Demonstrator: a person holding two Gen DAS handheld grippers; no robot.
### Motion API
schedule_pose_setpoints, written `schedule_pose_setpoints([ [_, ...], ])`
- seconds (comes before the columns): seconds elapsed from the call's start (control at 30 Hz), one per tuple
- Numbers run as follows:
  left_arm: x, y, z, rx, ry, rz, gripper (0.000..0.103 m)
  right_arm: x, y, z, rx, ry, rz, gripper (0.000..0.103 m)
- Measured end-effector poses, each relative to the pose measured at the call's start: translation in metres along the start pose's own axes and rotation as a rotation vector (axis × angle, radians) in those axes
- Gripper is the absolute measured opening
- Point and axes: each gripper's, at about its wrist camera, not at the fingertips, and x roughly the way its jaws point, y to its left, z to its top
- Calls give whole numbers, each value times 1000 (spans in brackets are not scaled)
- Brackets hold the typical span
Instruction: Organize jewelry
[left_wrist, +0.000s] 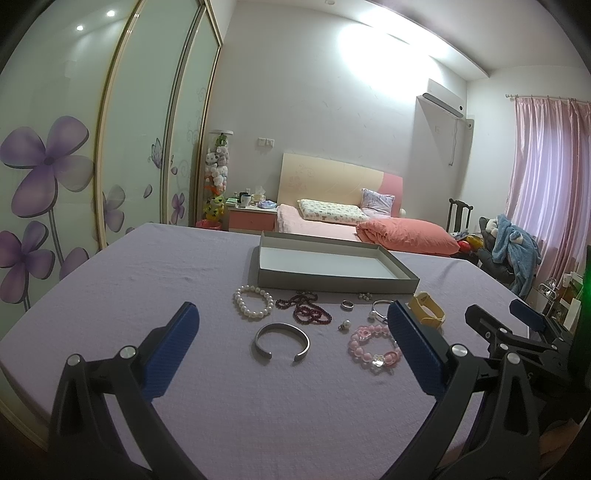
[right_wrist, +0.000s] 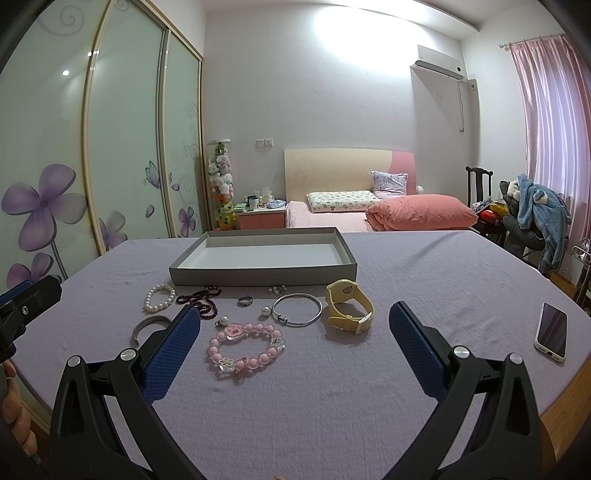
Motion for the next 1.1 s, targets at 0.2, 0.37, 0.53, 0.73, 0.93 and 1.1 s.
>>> schedule_pose_setpoints([
  [0.2, 0, 0, 0, 1, 2, 1, 99, 0, 0, -1, 0, 1, 0, 101],
  [0.37, 0, 0, 0, 1, 1, 0, 99, 0, 1, -1, 0, 1, -1, 101],
  [0.53, 0, 0, 0, 0, 2, 1, 99, 0, 2, -1, -1, 2, 0, 101],
  [0.73, 3, -2, -6, 0, 4, 1, 99, 0, 4, -2, -3, 5, 0, 101],
  [0.93, 10, -5, -18, 1, 21, 8, 99, 6, -2, -3, 4, 25, -7, 101],
  [1.1, 34, 2, -22, 9, 83, 41, 99, 28, -13, -2, 8, 78, -22, 101],
])
